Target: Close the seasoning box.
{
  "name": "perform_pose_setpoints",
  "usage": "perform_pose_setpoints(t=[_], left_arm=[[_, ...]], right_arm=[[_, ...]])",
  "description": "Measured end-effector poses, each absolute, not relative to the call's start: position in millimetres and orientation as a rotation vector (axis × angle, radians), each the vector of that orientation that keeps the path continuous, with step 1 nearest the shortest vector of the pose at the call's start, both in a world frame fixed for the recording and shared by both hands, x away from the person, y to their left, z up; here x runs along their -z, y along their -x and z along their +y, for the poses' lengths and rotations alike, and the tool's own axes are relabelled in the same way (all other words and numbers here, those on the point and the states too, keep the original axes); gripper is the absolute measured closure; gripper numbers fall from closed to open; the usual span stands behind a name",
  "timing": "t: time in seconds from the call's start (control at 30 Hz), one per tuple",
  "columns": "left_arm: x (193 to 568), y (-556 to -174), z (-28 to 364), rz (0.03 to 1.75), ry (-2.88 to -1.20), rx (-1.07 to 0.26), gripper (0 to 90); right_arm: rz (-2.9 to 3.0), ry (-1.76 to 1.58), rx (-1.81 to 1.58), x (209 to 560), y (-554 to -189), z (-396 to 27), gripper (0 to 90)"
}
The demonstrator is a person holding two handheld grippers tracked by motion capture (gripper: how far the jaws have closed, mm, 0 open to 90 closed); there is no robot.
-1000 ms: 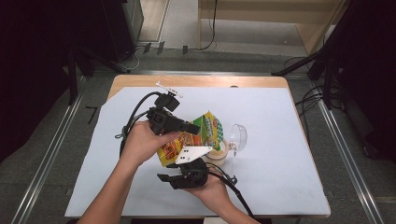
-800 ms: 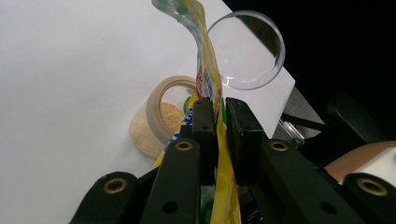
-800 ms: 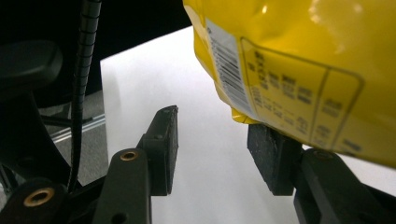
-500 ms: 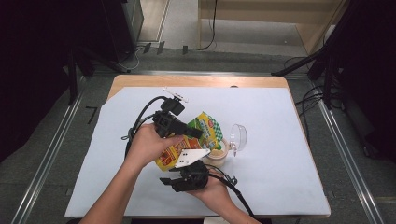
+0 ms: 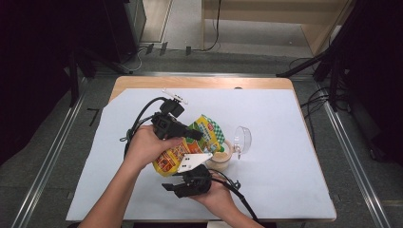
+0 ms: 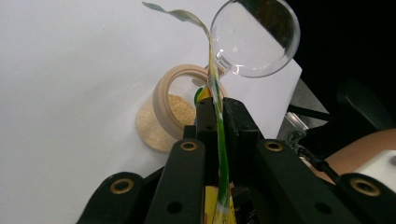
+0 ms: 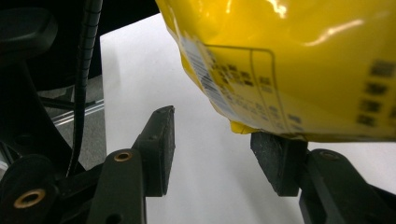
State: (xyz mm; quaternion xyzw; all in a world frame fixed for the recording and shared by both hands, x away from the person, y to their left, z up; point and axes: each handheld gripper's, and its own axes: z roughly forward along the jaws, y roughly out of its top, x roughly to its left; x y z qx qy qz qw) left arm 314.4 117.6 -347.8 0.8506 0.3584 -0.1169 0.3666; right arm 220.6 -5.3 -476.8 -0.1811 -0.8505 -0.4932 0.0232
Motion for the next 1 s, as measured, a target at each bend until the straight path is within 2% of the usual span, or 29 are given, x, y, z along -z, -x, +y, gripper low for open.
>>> perform_pose_setpoints(t=[1.0], left_arm=[[319, -311, 168, 0.832, -2.043, 0.381, 89.4]], right_arm=[[-2.628, 0.584, 1.610, 471, -224, -13, 47.0]])
